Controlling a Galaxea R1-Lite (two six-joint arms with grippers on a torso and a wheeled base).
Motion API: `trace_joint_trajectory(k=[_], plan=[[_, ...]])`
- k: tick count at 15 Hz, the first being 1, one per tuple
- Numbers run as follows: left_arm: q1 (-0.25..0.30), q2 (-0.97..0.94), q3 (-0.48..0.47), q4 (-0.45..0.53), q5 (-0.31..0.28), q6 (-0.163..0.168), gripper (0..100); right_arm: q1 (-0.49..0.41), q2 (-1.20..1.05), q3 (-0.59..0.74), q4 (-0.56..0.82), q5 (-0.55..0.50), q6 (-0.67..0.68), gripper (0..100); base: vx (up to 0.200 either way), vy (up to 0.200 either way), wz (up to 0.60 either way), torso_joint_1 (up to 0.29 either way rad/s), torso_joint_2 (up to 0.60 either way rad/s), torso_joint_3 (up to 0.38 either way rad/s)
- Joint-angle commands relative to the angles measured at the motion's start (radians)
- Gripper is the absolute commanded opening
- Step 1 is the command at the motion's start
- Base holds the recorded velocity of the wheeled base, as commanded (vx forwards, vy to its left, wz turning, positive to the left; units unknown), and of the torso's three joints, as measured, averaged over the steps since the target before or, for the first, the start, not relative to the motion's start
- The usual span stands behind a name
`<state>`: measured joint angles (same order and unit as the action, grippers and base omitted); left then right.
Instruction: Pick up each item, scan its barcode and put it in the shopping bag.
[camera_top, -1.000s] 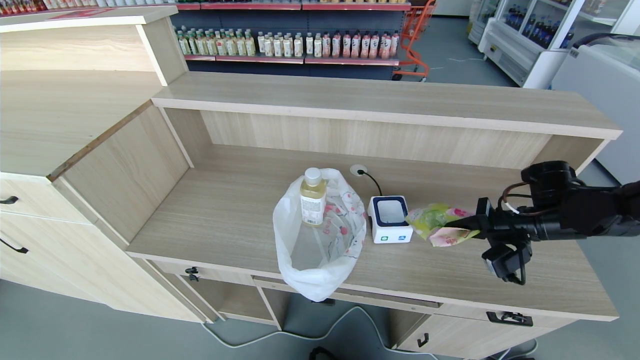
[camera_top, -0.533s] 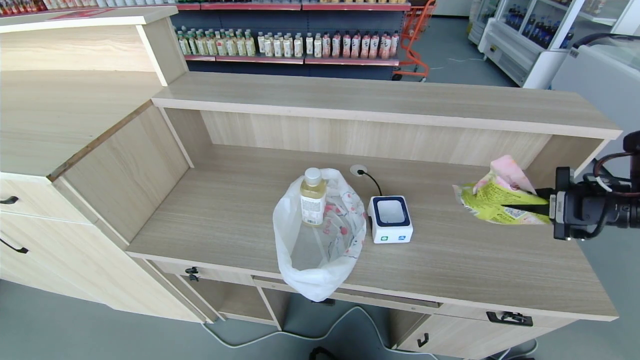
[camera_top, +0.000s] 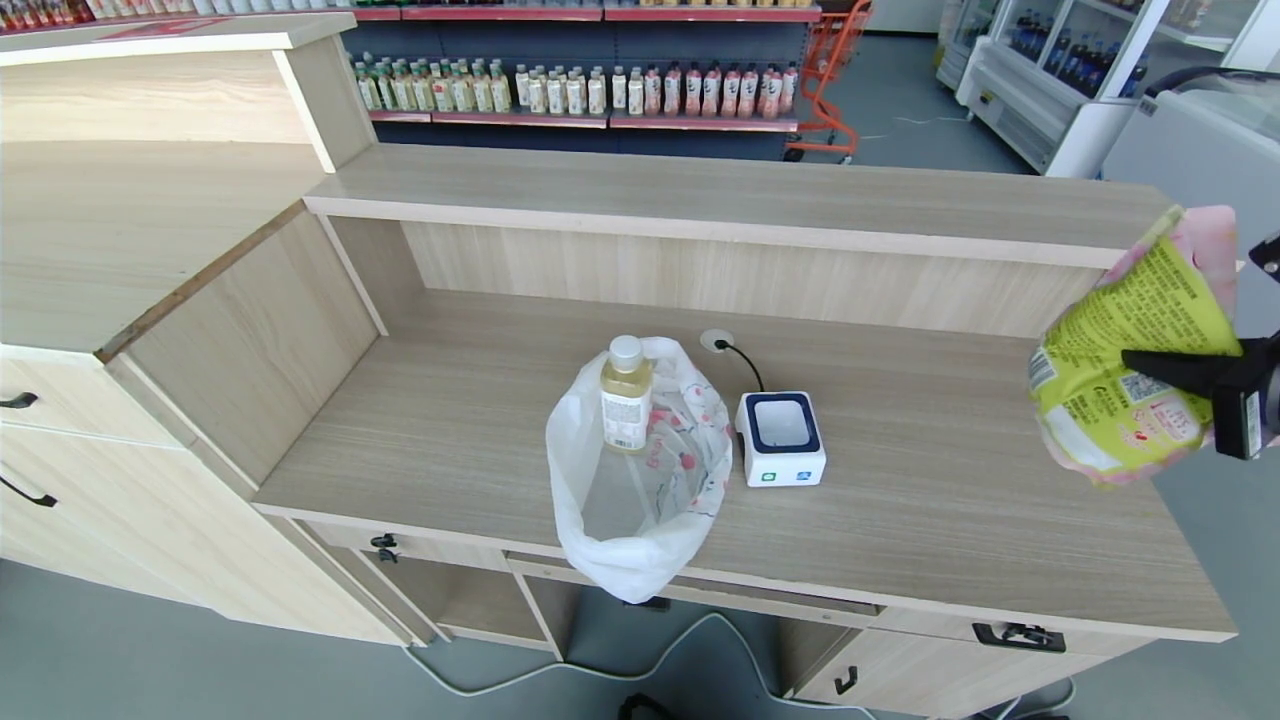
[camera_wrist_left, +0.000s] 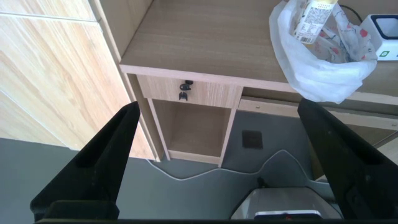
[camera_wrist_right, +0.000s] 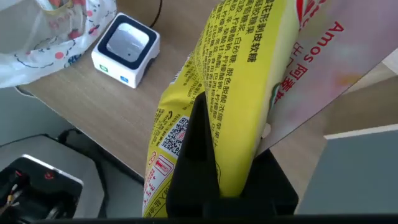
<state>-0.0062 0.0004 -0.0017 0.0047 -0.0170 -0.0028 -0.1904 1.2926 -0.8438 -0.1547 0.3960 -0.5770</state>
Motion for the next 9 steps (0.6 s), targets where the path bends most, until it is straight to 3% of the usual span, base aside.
trace_joint_trajectory(k=[1,5,7,9], plan=[[0.0,0.0,0.0,0.0,0.0,0.0,100,-0.08,-0.101,0.114,-0.046,-0.003,-0.04,0,0.0,0.0,0.0,0.0,0.0,0.0],[0.0,0.0,0.0,0.0,0.0,-0.002,100,-0.08,-0.141,0.213,-0.151,0.018,-0.136,0,0.0,0.0,0.0,0.0,0.0,0.0],[0.0,0.0,0.0,0.0,0.0,0.0,100,-0.007,-0.145,0.209,-0.151,0.032,-0.136,0,0.0,0.0,0.6,0.005,0.01,0.0],[0.0,0.0,0.0,0.0,0.0,0.0,100,0.149,-0.121,0.164,-0.148,0.029,-0.132,0,0.0,0.0,0.6,-0.005,0.0,0.002]])
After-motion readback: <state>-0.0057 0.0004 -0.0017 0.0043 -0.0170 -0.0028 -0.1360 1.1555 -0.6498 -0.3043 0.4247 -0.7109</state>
